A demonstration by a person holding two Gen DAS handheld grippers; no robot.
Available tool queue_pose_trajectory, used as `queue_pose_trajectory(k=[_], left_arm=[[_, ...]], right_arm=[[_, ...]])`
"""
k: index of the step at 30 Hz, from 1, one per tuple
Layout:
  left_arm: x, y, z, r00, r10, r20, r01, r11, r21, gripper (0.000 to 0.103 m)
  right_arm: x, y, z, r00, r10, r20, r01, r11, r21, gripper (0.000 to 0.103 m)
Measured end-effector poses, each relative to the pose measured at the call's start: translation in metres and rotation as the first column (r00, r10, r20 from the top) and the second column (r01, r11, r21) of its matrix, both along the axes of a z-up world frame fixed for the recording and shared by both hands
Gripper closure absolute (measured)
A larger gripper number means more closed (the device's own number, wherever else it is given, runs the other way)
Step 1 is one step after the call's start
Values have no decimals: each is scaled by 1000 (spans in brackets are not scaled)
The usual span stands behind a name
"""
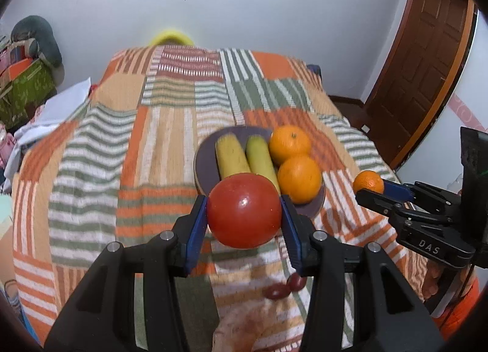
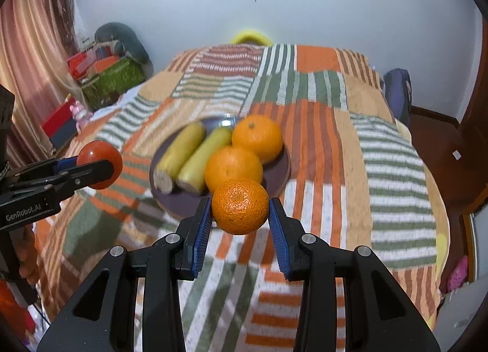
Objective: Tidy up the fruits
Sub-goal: 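Carry the tomato and tangerine onto the purple plate with both tools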
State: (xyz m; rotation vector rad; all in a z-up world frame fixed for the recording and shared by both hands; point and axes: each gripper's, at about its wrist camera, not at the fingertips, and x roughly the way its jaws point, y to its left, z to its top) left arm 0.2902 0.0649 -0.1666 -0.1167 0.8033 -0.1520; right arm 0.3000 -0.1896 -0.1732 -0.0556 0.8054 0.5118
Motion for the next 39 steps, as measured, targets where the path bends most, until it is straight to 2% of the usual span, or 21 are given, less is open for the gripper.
queue_pose_trajectory(k=[7, 17, 27, 37, 39], left_arm=[[26, -3, 15, 999, -5, 47, 5, 1000, 2, 57], [65, -2, 12, 998, 8, 59, -8, 1000, -15, 57], [95, 0, -14, 1000, 0, -2, 0, 1000, -17, 57], [115, -5, -33, 998, -10, -56, 8, 999, -36, 57], [116, -7, -36, 998, -15, -63, 13, 999, -39, 57]], right_arm=[[15, 11, 14, 998, 14, 61, -14, 1000, -4, 69], [48, 38, 12, 996, 42, 85, -42, 999, 4, 69], [70, 60, -15, 996, 84, 21, -84, 996, -13, 68], [77, 58, -23, 996, 93, -3, -93, 995, -28, 68], [76, 53, -22, 996, 87, -2, -87, 996, -18, 58]])
